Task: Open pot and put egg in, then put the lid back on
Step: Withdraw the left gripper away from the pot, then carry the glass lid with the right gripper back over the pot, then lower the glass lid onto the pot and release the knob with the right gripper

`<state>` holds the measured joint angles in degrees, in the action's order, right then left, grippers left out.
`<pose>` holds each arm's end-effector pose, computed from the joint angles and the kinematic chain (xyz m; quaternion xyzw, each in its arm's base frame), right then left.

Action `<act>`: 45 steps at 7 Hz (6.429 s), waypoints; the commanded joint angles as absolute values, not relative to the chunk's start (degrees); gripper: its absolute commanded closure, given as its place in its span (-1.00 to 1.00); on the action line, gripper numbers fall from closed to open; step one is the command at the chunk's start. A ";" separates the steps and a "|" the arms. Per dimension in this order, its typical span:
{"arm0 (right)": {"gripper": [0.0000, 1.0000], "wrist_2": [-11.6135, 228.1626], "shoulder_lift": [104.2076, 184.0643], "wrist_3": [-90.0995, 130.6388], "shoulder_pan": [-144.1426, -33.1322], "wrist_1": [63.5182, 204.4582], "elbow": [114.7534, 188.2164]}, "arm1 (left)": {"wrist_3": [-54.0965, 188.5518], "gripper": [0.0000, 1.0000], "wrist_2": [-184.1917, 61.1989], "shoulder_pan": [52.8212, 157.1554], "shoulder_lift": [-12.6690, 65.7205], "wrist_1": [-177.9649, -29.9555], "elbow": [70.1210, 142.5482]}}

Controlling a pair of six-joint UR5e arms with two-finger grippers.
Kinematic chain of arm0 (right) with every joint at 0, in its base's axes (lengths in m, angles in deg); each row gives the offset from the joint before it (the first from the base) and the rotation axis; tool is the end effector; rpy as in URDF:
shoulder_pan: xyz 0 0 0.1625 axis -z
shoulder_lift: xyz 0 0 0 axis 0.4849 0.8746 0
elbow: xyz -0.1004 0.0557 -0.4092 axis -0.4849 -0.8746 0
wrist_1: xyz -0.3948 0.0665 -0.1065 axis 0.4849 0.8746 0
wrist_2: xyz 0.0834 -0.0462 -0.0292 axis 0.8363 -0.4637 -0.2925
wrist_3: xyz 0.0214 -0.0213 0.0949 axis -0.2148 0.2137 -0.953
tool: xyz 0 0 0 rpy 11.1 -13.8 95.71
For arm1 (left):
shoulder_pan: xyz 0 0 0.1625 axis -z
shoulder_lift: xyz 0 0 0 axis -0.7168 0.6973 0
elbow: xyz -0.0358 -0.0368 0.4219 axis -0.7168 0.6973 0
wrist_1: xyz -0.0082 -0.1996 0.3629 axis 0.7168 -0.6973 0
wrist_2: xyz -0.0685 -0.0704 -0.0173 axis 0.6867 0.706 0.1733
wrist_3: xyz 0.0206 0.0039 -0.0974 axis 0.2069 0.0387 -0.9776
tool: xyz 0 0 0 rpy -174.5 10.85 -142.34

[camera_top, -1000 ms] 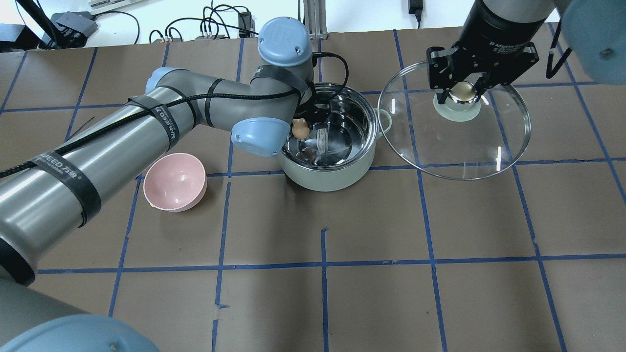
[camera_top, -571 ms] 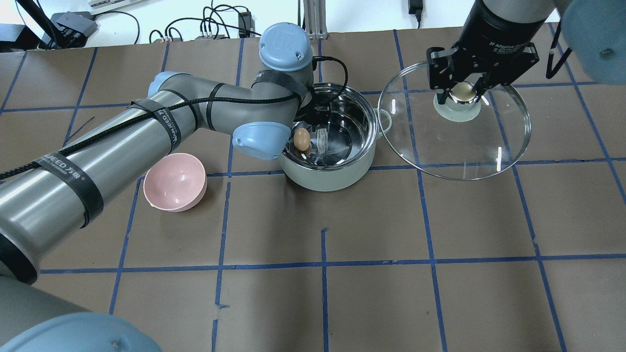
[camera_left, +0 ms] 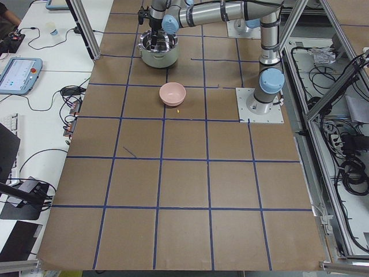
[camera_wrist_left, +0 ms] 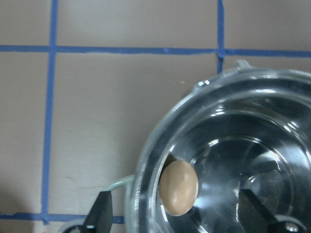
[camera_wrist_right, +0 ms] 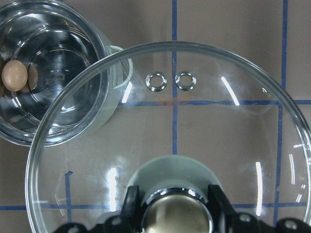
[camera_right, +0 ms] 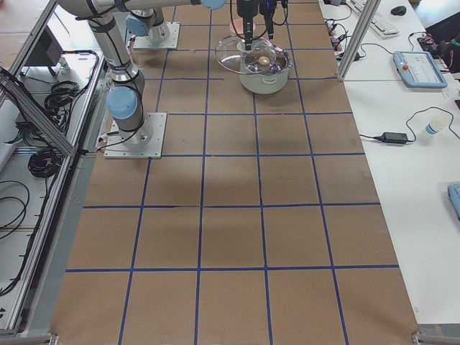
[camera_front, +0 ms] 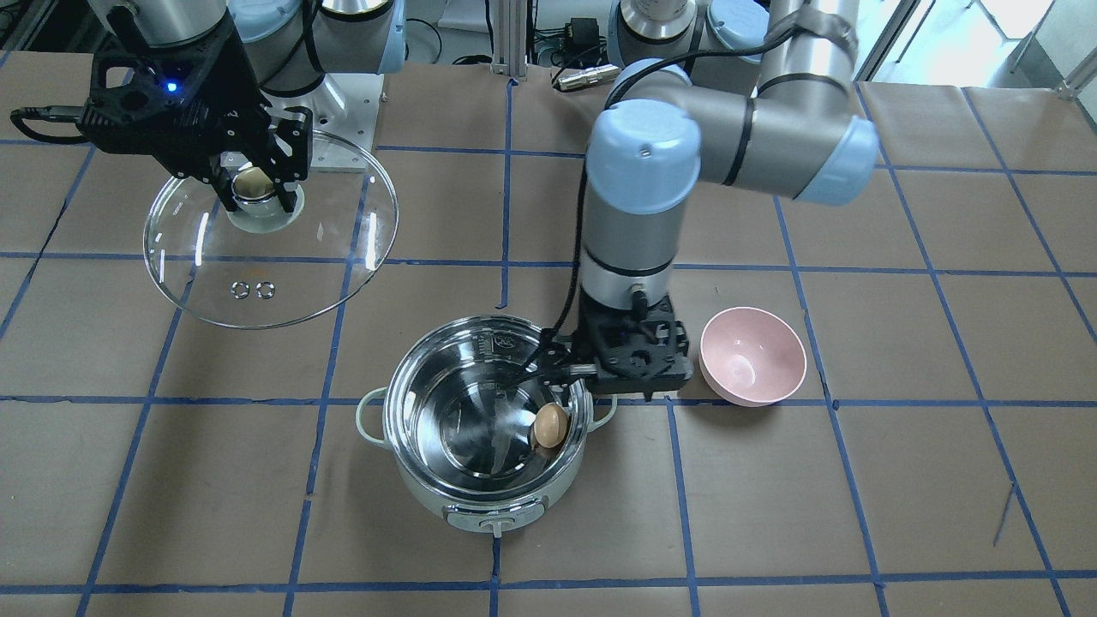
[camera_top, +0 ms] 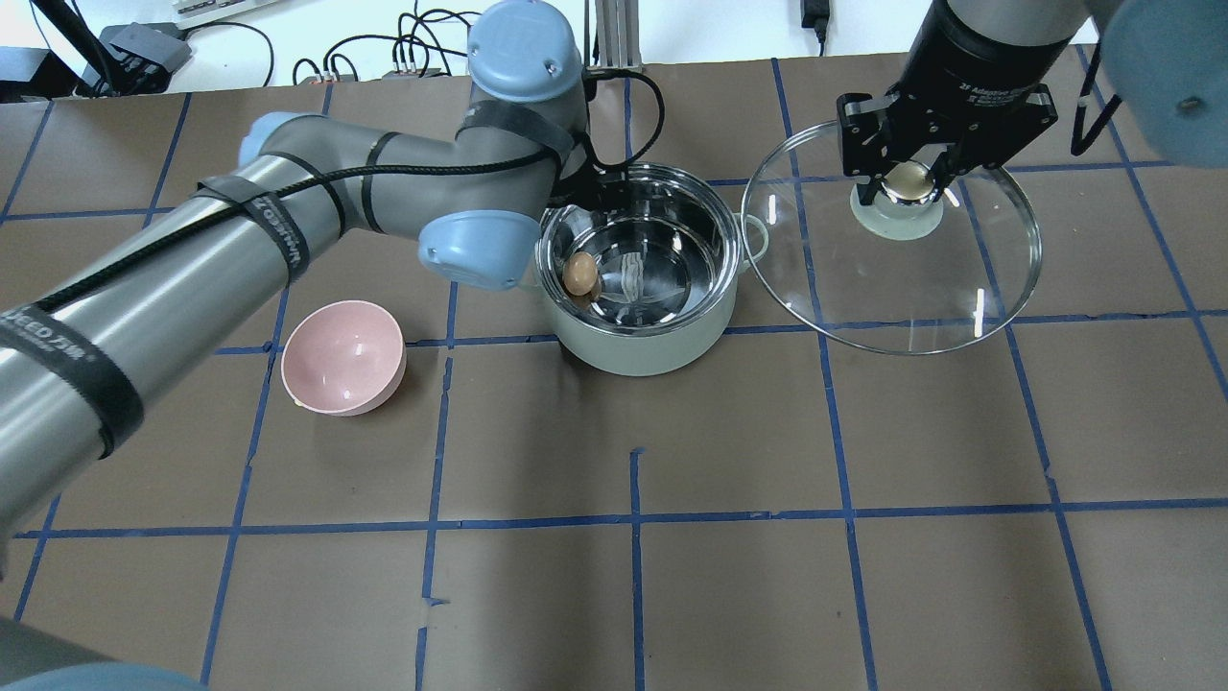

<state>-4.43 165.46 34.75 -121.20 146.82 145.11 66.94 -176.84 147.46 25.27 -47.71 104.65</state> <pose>0.1524 -0.4838 0.5268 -0.0016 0.9993 -0.0363 0.0041 -0.2507 -0.5876 0.3714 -0.0325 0.9931 -0.1123 0.0073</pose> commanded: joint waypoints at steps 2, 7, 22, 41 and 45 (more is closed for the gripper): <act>0.96 -4.40 162.59 34.23 -122.51 147.76 143.49 | 72.81 -0.93 -175.14 138.18 11.11 -70.39 104.40; 0.97 -4.40 144.67 16.26 -137.18 160.21 135.31 | 74.21 -0.99 -173.65 134.42 6.13 -81.78 100.02; 0.96 -7.30 139.10 16.73 -140.01 171.06 139.44 | 80.99 -0.97 -174.17 135.18 7.99 -83.75 99.12; 0.96 -8.00 138.84 18.31 -140.01 174.75 140.40 | 80.90 -0.99 -172.59 135.70 7.81 -82.78 99.65; 0.96 -8.44 138.84 18.66 -140.01 175.01 140.67 | 80.90 -0.99 -172.59 135.70 7.81 -82.78 99.74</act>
<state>-8.32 138.84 18.52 -140.01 174.98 140.62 80.90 -172.59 135.70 7.81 -82.78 99.68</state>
